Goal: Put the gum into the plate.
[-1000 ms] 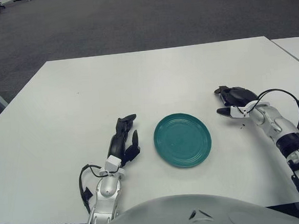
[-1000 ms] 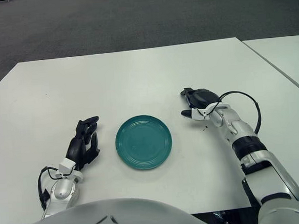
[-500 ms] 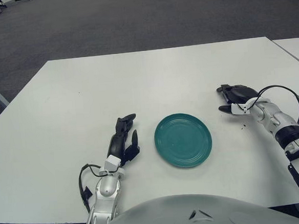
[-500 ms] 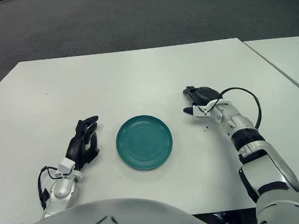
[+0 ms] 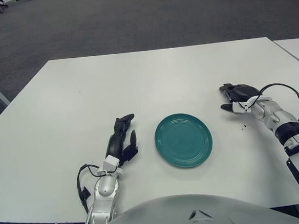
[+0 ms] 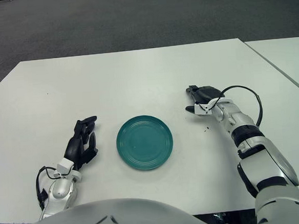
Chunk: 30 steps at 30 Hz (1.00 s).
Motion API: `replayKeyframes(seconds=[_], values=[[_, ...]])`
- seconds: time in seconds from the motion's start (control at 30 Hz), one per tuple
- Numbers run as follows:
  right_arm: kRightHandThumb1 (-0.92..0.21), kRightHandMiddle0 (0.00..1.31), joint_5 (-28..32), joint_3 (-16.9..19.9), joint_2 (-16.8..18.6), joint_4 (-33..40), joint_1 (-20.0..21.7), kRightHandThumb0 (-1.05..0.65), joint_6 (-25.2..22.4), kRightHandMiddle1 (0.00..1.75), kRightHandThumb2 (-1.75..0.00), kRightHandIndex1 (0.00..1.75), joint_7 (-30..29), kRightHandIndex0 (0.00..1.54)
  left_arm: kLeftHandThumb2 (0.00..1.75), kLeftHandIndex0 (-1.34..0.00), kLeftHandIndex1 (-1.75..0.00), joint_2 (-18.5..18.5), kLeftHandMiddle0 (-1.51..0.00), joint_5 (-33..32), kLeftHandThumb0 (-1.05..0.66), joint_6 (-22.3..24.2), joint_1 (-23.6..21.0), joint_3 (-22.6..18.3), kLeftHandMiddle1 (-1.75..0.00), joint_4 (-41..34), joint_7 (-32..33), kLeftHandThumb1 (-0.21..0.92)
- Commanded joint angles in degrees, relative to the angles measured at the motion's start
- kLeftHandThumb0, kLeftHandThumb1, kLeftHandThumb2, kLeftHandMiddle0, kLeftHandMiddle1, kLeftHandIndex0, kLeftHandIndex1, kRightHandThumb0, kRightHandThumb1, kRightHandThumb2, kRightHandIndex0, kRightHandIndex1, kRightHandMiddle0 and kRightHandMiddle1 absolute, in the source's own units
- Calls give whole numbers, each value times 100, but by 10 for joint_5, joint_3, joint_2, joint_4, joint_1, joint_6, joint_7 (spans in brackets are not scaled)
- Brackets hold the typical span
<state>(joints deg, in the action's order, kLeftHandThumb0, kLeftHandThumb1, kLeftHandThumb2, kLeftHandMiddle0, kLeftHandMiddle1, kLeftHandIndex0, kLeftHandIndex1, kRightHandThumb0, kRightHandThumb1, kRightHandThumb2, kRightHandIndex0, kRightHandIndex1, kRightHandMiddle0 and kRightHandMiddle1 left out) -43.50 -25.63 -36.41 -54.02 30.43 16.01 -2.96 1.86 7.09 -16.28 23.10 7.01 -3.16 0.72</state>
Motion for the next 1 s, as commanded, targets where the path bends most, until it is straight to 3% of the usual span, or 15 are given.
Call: replayKeyframes(seconds=[0.0, 0.03, 0.07, 0.1, 0.13, 0.23, 0.53, 0.73, 0.97], values=[[-92, 0, 15, 0, 19, -28, -30, -82, -6, 81, -58, 22, -4, 44, 85, 0, -91, 7, -24, -4, -83, -3, -3, -7, -36, 12, -4, 92], [-92, 6, 21, 5, 21, -29, -33, -79, -3, 107, -56, 59, -13, 50, 85, 0, -91, 7, -24, -5, -82, -5, -3, -7, -36, 13, -4, 92], [-92, 8, 30, 12, 23, -28, -40, -78, 8, 117, -55, 74, -30, 51, 85, 0, -91, 8, -25, -7, -82, -9, -4, -8, -36, 14, -5, 92], [-92, 15, 36, 17, 25, -28, -44, -75, 15, 138, -53, 109, -42, 56, 85, 0, -92, 8, -25, -8, -81, -12, -4, -9, -37, 16, -6, 92], [-92, 19, 42, 22, 27, -29, -49, -73, 30, 151, -51, 132, -64, 58, 85, 0, -92, 8, -26, -11, -81, -15, -4, -10, -38, 17, -8, 92], [-71, 33, 50, 26, 30, -36, -53, -52, 52, 167, -80, 161, -97, 66, 84, 0, -94, 9, -27, -15, -80, -19, -4, -11, -39, 19, -11, 92], [-43, 53, 35, 21, 38, -69, -58, -46, 124, 174, -117, 174, -265, 100, 82, 0, -102, 8, -29, -44, -78, -26, -9, -24, -50, 24, -26, 92], [-38, 56, 25, 13, 42, -84, -54, -46, 158, 175, -123, 175, -346, 116, 82, 0, -104, 8, -26, -51, -76, -28, -11, -29, -56, 25, -29, 92], [-38, 57, 19, 5, 45, -93, -51, -46, 186, 175, -124, 175, -419, 121, 81, 0, -104, 6, -27, -49, -75, -38, -15, -34, -60, 32, -28, 92]])
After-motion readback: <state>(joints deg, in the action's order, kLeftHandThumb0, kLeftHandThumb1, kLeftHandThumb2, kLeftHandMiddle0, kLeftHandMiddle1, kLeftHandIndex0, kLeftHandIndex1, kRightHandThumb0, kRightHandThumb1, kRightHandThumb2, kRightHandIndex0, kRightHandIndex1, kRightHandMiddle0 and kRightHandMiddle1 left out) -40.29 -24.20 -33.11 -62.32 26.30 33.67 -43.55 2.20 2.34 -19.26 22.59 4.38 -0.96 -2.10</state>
